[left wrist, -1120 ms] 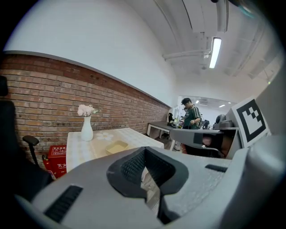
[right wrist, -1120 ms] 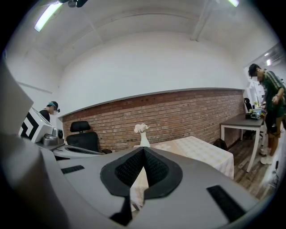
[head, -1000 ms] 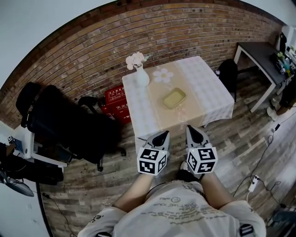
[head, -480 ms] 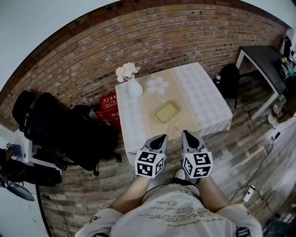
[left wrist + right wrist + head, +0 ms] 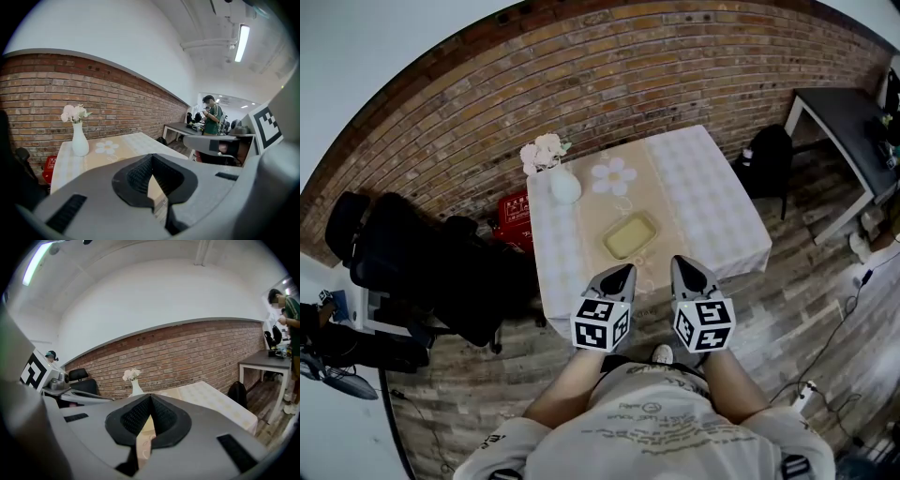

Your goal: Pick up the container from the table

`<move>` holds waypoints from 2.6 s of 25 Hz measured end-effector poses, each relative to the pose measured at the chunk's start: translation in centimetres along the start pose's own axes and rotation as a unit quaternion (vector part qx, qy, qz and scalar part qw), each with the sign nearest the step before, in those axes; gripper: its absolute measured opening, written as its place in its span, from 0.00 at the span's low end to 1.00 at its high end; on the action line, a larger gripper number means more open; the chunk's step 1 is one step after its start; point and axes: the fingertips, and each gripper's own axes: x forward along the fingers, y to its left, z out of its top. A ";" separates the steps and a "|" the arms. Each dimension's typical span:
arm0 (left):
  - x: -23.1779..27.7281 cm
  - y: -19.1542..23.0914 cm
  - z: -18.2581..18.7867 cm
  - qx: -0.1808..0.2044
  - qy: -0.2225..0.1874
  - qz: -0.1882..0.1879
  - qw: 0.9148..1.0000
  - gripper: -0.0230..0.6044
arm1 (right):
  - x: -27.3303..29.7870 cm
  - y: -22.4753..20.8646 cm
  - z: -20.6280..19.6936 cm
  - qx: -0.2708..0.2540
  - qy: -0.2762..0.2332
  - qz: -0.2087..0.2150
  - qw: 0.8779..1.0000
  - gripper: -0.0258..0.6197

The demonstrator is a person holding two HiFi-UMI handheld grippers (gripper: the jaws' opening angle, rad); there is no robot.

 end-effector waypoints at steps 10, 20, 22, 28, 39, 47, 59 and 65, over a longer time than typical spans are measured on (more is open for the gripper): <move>4.0 3.9 0.3 -0.002 0.025 0.009 1.000 0.04 | 4.3 -1.5 -0.1 0.002 0.022 0.001 1.000 0.04; 7.7 9.6 -0.6 0.011 0.064 -0.006 0.998 0.04 | 8.8 -1.4 0.3 -0.007 0.033 -0.024 0.999 0.04; 8.3 10.7 -1.0 0.018 0.077 -0.010 0.997 0.04 | 9.5 -1.6 0.5 -0.007 0.036 -0.032 0.999 0.04; 10.5 12.7 -2.8 0.062 0.124 -0.022 0.990 0.05 | 10.1 -2.7 0.6 -0.008 0.043 -0.056 0.997 0.04; 15.2 16.4 -6.8 0.145 0.201 -0.040 0.968 0.17 | 10.6 -3.9 -0.8 0.006 0.070 -0.102 0.992 0.04; 18.4 18.3 -9.7 0.159 0.251 -0.057 0.953 0.18 | 10.5 -4.5 -2.5 0.017 0.093 -0.134 0.986 0.04; 21.7 19.6 -13.5 0.141 0.317 -0.084 0.934 0.17 | 10.7 -6.1 -3.6 0.036 0.106 -0.177 0.978 0.04; 21.7 20.0 -14.4 0.112 0.338 -0.080 0.931 0.12 | 11.0 -6.4 -3.8 0.036 0.112 -0.182 0.976 0.04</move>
